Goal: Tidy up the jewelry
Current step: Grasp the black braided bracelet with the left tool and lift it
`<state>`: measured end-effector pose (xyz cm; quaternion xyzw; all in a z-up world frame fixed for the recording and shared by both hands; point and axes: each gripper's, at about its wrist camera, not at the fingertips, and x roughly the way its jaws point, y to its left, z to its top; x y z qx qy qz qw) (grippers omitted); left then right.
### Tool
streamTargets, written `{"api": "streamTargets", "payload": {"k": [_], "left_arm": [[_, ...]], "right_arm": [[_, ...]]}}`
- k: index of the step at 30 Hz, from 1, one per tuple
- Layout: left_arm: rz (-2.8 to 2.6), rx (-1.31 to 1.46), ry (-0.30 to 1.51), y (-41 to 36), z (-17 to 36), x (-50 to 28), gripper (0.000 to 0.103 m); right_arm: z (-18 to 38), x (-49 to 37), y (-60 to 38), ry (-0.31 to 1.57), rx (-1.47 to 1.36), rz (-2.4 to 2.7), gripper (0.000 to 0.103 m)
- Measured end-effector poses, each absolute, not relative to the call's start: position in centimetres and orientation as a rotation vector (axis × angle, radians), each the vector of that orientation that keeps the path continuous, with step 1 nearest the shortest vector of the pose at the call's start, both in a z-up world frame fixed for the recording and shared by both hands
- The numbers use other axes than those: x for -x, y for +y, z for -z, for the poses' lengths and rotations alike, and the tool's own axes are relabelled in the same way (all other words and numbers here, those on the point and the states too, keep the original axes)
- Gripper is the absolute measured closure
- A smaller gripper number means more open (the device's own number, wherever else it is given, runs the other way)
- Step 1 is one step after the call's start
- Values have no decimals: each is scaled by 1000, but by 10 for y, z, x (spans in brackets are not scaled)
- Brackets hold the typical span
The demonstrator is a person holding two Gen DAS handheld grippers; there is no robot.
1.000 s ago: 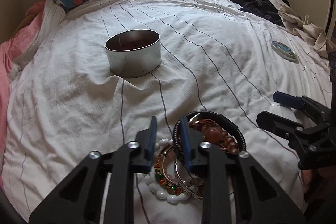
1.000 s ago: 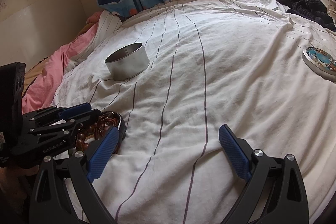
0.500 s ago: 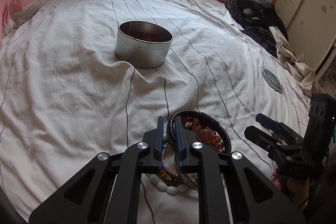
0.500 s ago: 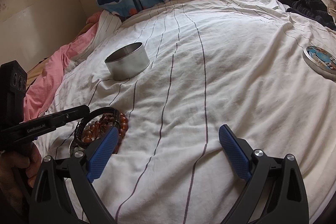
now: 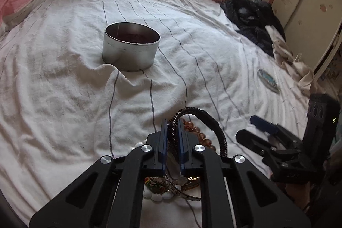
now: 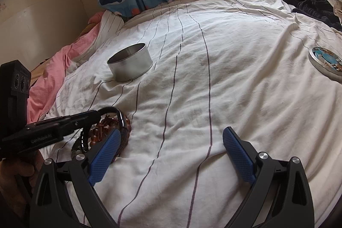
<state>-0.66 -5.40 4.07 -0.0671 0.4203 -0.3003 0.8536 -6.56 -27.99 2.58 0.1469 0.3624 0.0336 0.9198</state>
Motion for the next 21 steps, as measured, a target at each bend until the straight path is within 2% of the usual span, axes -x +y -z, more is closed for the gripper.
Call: {"api": "streamTargets", "payload": {"k": [5,15,16,18,21], "left_arm": [[549,309,827,-13,-52,0,95],[443,364,799,11,-55,-5,94],[440,368,798,13,-55,-6,94],[436,375,796,15,-54,-7,94],[430,376,790,17,-56,-6,93]], "right_arm": [[-31,68,-271,720,-266,-77,11],[-51,42,-212,713,-100,-305,12],[-49,36,-209,728,-95,-326,15],[-43,25,-204,773,-90,-362,32],[-34,12,-200,828,-86,-395,44]]}}
